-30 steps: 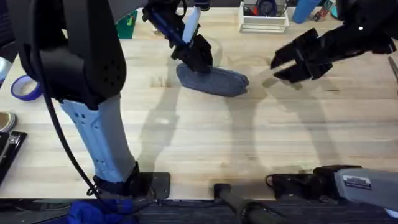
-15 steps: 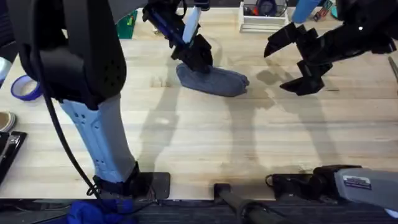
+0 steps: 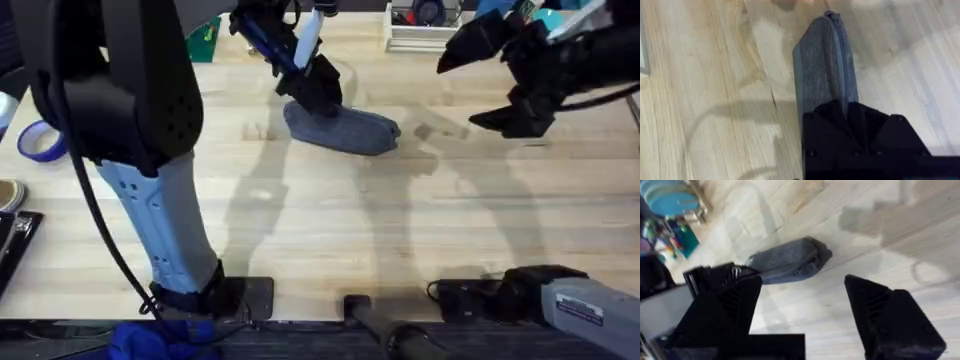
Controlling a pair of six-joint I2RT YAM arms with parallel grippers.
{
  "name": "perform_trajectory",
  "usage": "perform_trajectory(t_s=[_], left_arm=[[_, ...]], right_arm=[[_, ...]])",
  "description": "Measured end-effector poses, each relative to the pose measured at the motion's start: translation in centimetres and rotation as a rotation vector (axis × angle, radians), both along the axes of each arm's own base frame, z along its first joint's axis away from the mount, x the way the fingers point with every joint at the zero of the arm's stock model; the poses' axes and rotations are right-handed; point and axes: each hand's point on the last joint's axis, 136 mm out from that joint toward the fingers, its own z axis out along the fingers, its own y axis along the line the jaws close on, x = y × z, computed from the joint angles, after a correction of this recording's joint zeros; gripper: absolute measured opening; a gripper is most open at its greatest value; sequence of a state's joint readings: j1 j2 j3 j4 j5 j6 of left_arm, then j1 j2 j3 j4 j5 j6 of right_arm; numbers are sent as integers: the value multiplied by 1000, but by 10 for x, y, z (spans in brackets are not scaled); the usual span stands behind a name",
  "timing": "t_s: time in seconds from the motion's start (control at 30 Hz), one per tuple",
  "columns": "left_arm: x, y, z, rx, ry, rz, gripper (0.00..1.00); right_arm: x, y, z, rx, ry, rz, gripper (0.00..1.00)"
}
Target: Unzip the bag, pick up the pens from the table one at a time and place them inside, then zip the bag closed.
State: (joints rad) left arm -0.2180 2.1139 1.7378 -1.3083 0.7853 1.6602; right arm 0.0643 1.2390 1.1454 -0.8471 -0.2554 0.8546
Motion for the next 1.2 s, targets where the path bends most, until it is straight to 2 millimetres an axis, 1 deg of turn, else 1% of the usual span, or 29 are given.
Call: perform_trajectory(t_s=[0.1, 0.2, 0.3, 0.47, 0.6, 0.67, 0.87, 1.03, 1.2], left_arm=[[0, 0, 0, 2, 5, 6, 41], [0, 0, 0, 3, 9, 11, 42], [0, 0, 0, 4, 11, 13, 41], [0, 0, 0, 4, 11, 13, 42], [0, 0, 0, 4, 11, 13, 42], [1, 0, 0, 4, 10, 13, 42], [1, 0, 0, 4, 10, 13, 42], [1, 0, 0, 4, 9, 13, 41], [1, 0, 0, 4, 9, 13, 43]], right_arm=[[-5, 0, 3, -31, -22, 53, 995], [-7, 0, 2, -51, -36, 90, 995], [-12, 0, -10, -60, -32, 118, 995], [-8, 13, -30, -14, -84, 182, 995], [-10, 20, -49, 25, -91, 215, 995], [-10, 25, -56, 50, -105, 230, 995], [-4, 37, -64, 110, -184, 275, 995], [-8, 45, -76, 138, -202, 299, 995], [-6, 56, -76, 154, -243, 323, 995]])
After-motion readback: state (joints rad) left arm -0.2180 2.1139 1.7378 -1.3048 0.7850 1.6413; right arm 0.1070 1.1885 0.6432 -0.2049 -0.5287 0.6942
